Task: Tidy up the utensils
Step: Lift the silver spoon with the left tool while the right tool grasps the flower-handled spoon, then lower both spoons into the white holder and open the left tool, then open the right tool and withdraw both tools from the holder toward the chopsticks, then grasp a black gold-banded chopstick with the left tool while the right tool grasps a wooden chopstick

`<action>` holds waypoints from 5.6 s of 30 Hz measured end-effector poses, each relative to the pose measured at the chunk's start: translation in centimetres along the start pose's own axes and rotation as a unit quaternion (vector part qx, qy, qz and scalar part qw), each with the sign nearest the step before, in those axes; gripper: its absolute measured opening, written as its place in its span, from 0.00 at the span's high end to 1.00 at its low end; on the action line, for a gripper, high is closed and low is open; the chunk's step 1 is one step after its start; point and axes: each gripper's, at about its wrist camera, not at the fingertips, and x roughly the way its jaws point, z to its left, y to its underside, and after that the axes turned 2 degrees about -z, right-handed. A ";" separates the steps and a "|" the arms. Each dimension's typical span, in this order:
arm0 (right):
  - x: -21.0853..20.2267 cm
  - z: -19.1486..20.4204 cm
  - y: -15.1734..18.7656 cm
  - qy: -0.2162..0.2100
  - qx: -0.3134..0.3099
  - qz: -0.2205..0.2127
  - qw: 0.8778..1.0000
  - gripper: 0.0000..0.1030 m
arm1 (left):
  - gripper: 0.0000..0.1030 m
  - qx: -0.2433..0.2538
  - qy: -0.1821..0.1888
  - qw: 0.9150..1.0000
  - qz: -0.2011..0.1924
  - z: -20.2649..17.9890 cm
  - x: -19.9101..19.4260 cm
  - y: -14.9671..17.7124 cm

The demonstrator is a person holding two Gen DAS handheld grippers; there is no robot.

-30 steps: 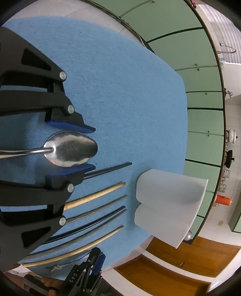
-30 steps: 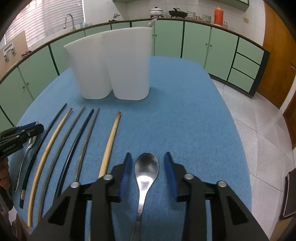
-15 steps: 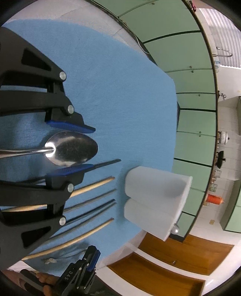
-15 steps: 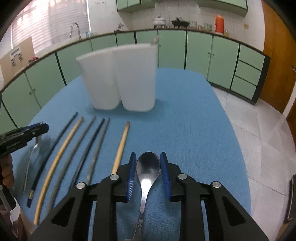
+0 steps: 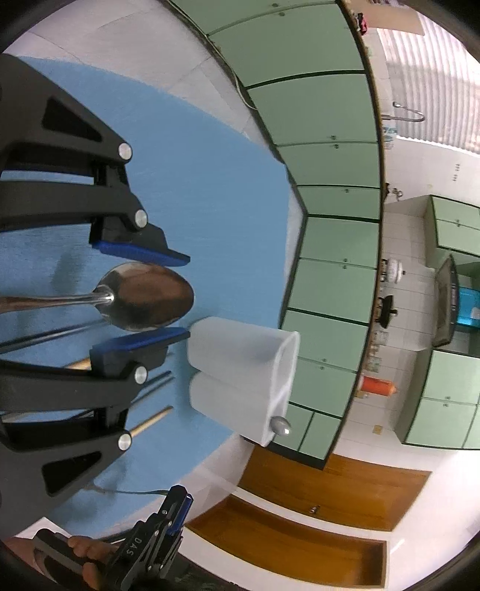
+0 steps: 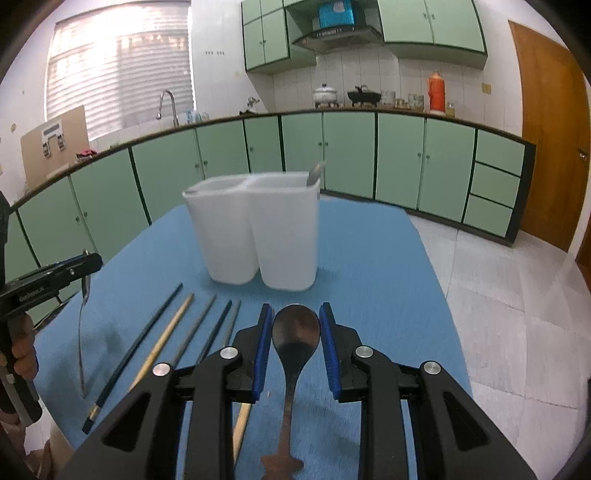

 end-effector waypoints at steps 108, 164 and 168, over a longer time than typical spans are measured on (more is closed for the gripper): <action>-2.3 0.4 -0.6 0.028 0.012 -0.091 0.995 0.12 | 0.08 0.014 0.014 0.997 -0.073 -1.2 -0.3 -0.5; -6.2 6.1 15.6 0.083 0.004 -0.069 0.994 0.70 | 0.29 0.035 -0.062 0.997 -0.038 -3.1 -5.5 15.4; -6.4 6.4 16.0 0.086 -0.005 -0.077 0.993 0.76 | 0.37 0.041 -0.066 0.996 -0.040 -3.6 -5.6 15.8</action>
